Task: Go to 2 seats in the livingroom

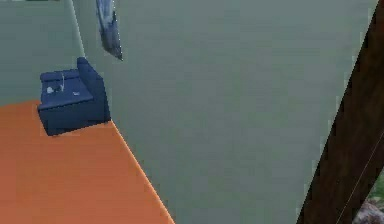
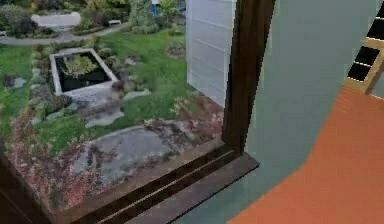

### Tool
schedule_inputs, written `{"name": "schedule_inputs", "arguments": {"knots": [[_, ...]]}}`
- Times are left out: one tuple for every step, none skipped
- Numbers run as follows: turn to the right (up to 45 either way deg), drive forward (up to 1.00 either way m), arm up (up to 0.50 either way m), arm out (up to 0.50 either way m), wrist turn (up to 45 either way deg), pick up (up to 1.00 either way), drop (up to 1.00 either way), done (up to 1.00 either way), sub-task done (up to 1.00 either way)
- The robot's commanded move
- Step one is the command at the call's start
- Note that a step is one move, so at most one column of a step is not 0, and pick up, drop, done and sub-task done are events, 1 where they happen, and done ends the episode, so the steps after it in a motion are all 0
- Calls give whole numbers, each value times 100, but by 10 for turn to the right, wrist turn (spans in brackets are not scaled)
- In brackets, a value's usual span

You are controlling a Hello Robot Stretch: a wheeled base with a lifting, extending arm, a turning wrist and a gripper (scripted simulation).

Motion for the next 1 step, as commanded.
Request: {"name": "schedule_inputs", "arguments": {"knots": [[-330, 0, 0, 0, 0, 0, 0, 0, 0]]}}
